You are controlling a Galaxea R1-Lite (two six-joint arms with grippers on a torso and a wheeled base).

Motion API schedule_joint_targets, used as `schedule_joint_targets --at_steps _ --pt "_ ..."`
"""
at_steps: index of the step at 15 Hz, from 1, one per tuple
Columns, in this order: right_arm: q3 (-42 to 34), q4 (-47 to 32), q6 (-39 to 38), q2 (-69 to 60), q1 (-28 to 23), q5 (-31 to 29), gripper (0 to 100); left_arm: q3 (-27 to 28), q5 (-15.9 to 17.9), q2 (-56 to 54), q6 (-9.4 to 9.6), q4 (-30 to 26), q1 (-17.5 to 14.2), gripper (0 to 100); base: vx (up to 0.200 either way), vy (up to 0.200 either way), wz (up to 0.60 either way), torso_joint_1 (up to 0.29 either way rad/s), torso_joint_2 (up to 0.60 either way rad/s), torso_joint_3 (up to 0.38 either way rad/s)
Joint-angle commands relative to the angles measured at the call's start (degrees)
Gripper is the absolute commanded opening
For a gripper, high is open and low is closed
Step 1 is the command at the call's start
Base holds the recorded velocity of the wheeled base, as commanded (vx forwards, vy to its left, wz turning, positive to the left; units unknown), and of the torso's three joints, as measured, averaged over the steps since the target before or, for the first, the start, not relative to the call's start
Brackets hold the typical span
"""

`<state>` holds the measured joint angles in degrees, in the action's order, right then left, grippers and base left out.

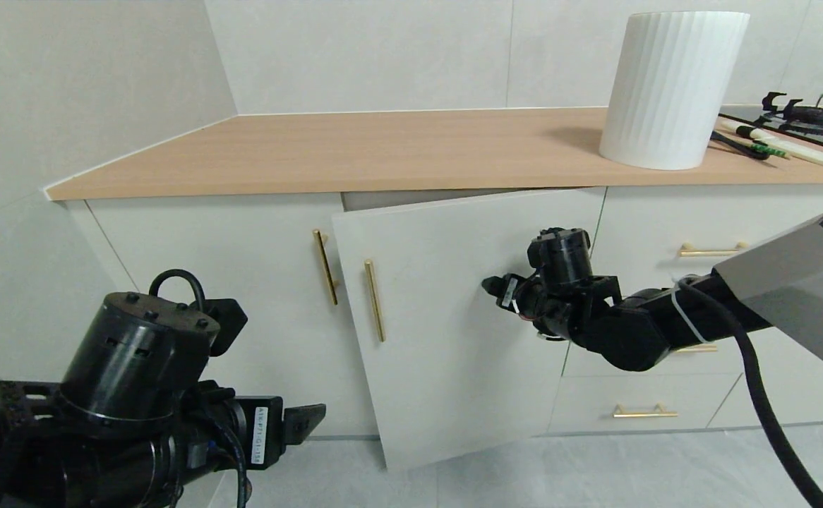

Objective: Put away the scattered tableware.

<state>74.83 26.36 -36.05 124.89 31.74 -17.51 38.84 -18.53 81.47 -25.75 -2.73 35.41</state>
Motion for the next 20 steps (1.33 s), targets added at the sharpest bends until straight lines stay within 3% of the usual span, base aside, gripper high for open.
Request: schedule_joint_targets --at_steps 1,8,11,13,15,16,17,20 --pt "2.9 0.0 -1.2 2.6 -0.5 -2.2 100 0.0 0.0 0.1 -0.01 0.0 0.0 100 0.0 0.0 0.0 0.0 0.0 0.0" --pt "9.7 0.0 -1.6 8.3 -1.9 -10.4 100 -0.1 0.0 0.2 -0.01 0.1 0.0 100 0.0 0.0 0.0 0.0 0.0 0.0" --pt "8.8 -0.2 -1.7 6.7 -1.7 -9.9 100 0.0 0.0 0.1 -0.01 0.1 0.0 100 0.0 0.0 0.0 0.0 0.0 0.0" --pt "1.3 -0.9 -1.7 0.0 -0.9 -3.6 100 0.0 0.0 0.1 -0.01 0.1 0.0 100 0.0 0.0 0.0 0.0 0.0 0.0" --pt "-15.1 -0.3 1.9 -13.1 -0.2 16.3 100 0.0 0.0 -0.1 -0.01 0.1 -0.1 100 0.0 0.0 0.0 0.0 0.0 0.0" --pt "-18.0 -0.3 5.3 -16.3 -0.8 22.3 100 0.0 0.0 -0.3 -0.01 0.1 -0.1 100 0.0 0.0 0.0 0.0 0.0 0.0" --pt "-19.1 -0.3 7.2 -17.8 -1.2 23.4 100 0.0 0.0 -0.4 -0.01 0.3 -0.2 100 0.0 0.0 0.0 0.0 0.0 0.0" --pt "-23.0 -0.3 13.2 -25.8 -1.3 14.3 100 -0.9 -1.4 -3.5 0.7 1.9 -2.4 100 0.0 0.0 0.0 0.0 0.0 0.0"
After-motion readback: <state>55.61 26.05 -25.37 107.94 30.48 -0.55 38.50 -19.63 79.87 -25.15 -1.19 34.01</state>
